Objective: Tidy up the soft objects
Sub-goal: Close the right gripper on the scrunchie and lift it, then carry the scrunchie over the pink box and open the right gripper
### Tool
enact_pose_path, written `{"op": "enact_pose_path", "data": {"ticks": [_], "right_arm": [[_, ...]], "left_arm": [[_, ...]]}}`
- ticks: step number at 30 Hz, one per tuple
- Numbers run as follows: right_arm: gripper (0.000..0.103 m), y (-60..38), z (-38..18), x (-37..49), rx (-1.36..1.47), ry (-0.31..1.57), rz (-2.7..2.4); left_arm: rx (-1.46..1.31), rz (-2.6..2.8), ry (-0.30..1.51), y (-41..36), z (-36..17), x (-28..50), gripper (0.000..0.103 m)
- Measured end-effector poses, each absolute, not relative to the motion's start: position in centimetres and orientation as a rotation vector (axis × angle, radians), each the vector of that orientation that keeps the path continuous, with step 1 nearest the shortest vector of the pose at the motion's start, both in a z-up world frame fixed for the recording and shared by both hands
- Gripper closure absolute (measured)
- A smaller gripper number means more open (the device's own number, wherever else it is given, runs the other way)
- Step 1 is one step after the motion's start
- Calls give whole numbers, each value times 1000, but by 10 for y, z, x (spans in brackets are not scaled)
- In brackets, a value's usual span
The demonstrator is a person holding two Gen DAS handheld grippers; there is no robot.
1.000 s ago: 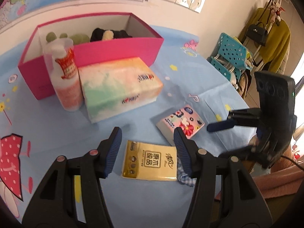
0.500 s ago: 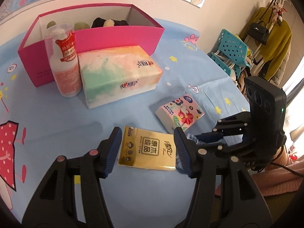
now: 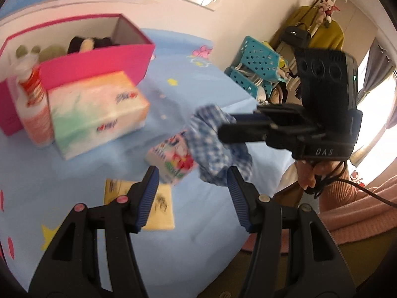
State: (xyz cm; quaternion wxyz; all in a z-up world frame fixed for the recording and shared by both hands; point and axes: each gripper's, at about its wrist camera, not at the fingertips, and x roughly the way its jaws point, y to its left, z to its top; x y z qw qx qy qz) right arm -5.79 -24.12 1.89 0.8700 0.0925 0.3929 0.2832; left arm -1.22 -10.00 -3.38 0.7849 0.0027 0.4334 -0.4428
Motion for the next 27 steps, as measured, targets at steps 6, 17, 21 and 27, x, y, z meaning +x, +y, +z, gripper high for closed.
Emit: {"op": "enact_pose_path", "data": {"ticks": [6, 17, 21, 27], "right_arm": [[90, -235, 47, -29, 139, 739, 611], [90, -244, 78, 39, 119, 650, 598], [90, -249, 81, 65, 126, 642, 584], [90, -253, 78, 100, 148, 656, 576]], "left_arm": [[27, -918, 866, -112, -8, 10, 45], [-2, -816, 837, -126, 22, 82, 64], [-38, -788, 857, -127, 26, 111, 64], [-42, -730, 891, -136, 28, 146, 67]]}}
